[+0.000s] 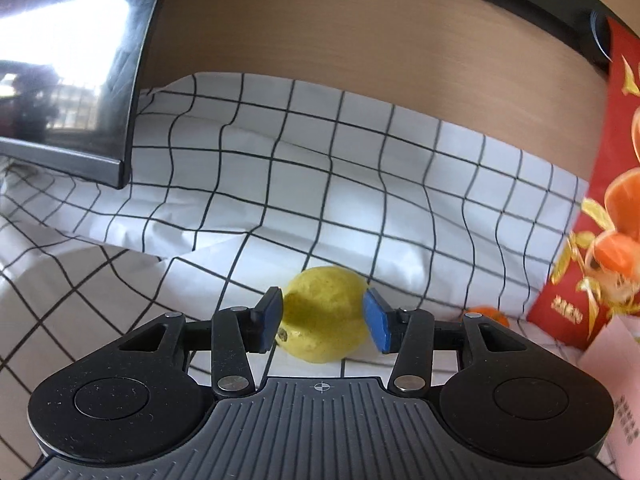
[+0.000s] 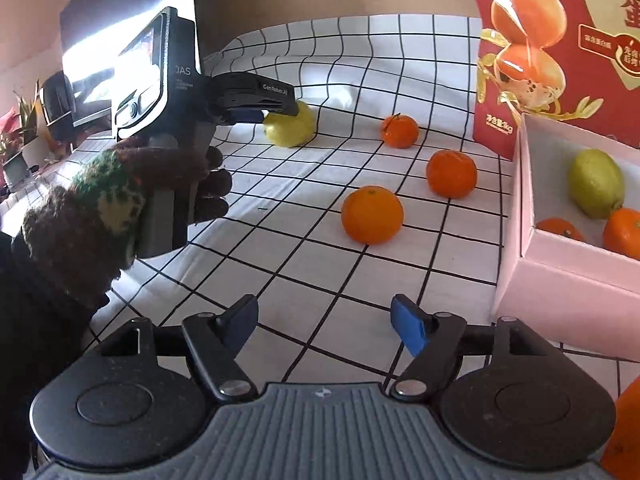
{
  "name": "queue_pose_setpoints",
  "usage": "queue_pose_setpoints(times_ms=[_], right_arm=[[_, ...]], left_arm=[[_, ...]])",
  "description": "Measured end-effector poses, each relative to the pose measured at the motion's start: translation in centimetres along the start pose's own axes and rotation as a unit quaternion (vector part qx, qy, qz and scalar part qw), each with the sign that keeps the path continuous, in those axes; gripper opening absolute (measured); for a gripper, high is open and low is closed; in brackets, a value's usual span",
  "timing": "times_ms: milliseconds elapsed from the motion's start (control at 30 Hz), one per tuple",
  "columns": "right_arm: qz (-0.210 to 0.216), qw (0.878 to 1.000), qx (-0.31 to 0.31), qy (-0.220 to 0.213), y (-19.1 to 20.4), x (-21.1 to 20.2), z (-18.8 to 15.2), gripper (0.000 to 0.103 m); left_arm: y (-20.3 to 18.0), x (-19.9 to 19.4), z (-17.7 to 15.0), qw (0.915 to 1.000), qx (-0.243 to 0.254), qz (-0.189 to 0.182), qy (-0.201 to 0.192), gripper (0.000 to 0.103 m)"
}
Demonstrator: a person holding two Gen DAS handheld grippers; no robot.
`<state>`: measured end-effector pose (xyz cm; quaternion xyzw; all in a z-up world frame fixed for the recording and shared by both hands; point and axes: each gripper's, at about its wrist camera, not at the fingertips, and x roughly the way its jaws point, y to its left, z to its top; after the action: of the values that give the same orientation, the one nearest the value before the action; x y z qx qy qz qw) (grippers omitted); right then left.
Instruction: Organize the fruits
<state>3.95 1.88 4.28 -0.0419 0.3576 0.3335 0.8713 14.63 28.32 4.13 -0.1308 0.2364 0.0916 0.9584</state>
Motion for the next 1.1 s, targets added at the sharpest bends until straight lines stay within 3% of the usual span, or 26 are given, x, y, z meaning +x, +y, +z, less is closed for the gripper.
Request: queue_pose_setpoints(times_ms=[133, 300, 467, 800, 933, 1100], right_arm=[[-0.017, 1.0, -0.015, 0.003, 0.8, 0.1, -0.3, 0.076], [-0.017, 1.0, -0.014, 0.004, 0.7, 0.2, -0.2, 0.078], [-0.019, 1.0, -0.014, 0.004, 0.6, 0.2, -0.3, 0.079], [-0.022, 1.0, -0.011, 0.003, 0.6, 0.1, -0.3, 0.081], [-0.025, 1.0, -0.007, 0.002, 0.4, 0.1, -0.3, 0.081], [-0.027, 1.0, 0.001, -0.001, 0.2, -0.1, -0.4, 0.081]], left_arm=[[0.6, 0.6, 0.4, 0.9999, -0.013, -0.01, 0.004, 0.052], [1.2, 1.1, 0.6, 0.999, -0.031, -0.015, 0.027, 0.064], [0.1, 2.1, -0.2, 0.9989, 0.027, 0.003, 0.039, 0.071], [2.8, 2.5, -0.1, 0.9951, -0.057, -0.049, 0.065, 0.069], [1.4, 1.5, -0.3, 0.9961, -0.016, -0.042, 0.076, 0.069], [-0.4, -1.5, -1.1, 0.9918, 0.007, -0.075, 0.103, 0.068]])
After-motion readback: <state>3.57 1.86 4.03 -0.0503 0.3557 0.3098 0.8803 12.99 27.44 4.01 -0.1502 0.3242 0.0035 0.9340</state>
